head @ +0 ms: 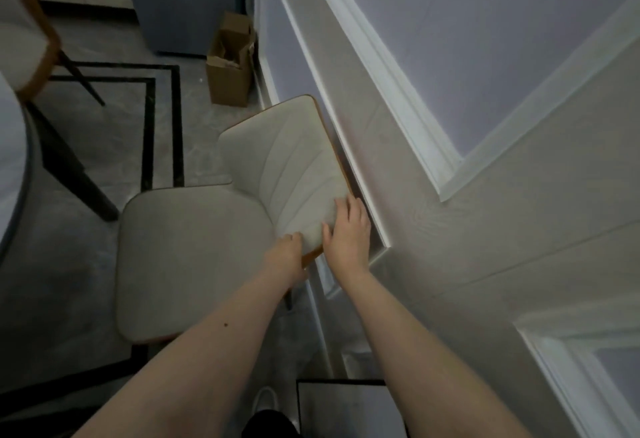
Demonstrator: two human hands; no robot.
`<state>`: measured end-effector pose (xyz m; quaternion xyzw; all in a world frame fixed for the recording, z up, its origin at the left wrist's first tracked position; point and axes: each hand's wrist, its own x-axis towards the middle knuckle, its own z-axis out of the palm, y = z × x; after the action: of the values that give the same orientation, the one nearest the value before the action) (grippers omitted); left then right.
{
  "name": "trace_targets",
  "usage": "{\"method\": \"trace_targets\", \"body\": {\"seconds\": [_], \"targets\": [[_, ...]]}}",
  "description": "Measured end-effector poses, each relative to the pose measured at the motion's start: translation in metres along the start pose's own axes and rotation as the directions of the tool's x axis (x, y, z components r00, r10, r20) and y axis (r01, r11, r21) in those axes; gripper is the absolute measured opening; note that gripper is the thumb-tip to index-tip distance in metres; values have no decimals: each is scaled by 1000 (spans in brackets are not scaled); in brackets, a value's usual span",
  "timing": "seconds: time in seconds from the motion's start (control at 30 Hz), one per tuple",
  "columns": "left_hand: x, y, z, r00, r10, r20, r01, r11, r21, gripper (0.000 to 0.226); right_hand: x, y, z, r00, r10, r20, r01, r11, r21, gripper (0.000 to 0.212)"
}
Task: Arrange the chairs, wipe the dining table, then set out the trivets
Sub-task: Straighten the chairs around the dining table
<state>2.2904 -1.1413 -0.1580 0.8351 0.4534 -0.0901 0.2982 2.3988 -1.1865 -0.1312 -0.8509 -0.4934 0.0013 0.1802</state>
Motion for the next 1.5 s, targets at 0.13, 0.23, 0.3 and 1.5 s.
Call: {"method": "trace_targets", "body": {"seconds": [0.13, 0.23, 0.3, 1.5], "targets": [[17, 3, 15, 996, -73, -50, 66, 989, -132, 60, 15, 5, 5, 998, 60, 11, -61, 993, 100, 59], [23, 5, 25, 986, -131, -105, 113, 980, -162, 46, 19, 2, 8, 989, 146, 25, -148, 968, 203, 63], [26, 4, 27, 984, -124, -129, 111, 989, -98, 35, 19, -2, 11, 985, 172, 30, -174, 963, 207, 63], [-160, -258, -47, 977, -188, 100, 173, 975, 142, 41, -120, -245, 44, 858, 350, 377, -504, 717, 481, 78]]}}
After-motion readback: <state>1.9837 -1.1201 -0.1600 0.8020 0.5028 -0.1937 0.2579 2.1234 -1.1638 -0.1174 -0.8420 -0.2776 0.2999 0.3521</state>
